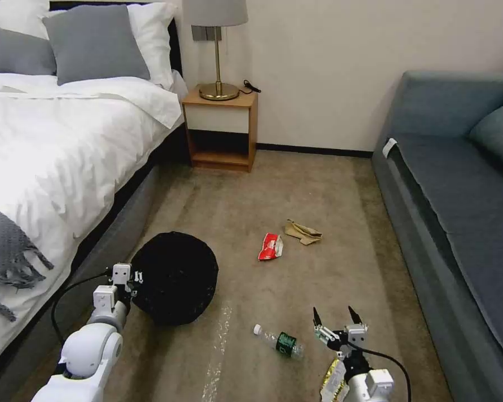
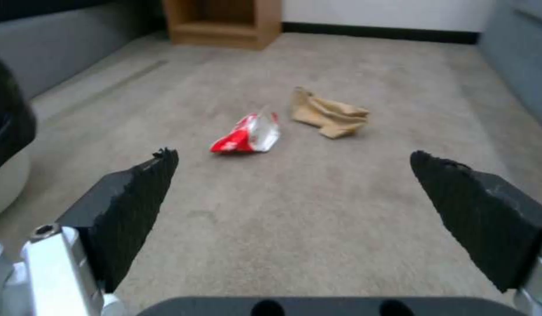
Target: Pick up the trash bin, then pick up the garbage on the floor and place it into the trash bin.
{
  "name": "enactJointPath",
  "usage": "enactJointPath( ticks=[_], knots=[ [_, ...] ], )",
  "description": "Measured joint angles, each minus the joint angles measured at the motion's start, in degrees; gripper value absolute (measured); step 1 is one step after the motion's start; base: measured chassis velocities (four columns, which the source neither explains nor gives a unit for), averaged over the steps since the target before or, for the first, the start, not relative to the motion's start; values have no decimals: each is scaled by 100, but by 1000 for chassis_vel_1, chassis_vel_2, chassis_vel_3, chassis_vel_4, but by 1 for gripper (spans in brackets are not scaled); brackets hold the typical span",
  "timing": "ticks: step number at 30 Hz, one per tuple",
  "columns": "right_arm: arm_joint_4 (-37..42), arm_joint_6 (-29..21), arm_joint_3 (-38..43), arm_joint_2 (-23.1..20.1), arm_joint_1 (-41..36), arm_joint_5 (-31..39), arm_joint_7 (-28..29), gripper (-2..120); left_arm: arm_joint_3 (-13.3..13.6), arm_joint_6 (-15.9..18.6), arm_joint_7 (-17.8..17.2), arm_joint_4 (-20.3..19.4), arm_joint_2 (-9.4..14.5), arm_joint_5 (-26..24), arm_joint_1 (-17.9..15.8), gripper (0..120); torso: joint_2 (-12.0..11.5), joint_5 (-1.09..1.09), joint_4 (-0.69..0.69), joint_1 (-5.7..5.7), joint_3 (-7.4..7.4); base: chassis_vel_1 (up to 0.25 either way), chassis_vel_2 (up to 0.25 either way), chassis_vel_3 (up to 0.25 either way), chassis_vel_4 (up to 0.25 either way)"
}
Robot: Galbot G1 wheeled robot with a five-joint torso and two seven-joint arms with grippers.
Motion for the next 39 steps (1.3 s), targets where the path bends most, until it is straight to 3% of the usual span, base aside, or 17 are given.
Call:
enactJointPath(
  ticks=[4,10,16,27,39],
  knots=[
    [-24,-317,-115,-288,255,3,-345,100,30,-62,14,3,43,135,56,5,0,1,2,0,0,0,0,0,0],
    [-33,-595,-138,-545,344,0,-714,100,317,-88,65,233,209,288,-250,5,1,4,-2,0,-1,0,0,0,0],
    [-212,-807,-370,-1053,655,-2,-1072,100,356,-129,112,303,221,386,-289,5,1,2,2,0,-1,0,0,0,0],
    [-918,-850,-1170,-2036,1482,81,-1462,100,180,-61,166,-238,163,401,138,5,-1,-6,0,0,1,0,0,0,0],
    [-1375,-732,-1653,-2369,1912,76,-1883,100,-4,13,109,-719,212,359,343,4,-1,0,0,0,1,0,0,0,0]
  ],
)
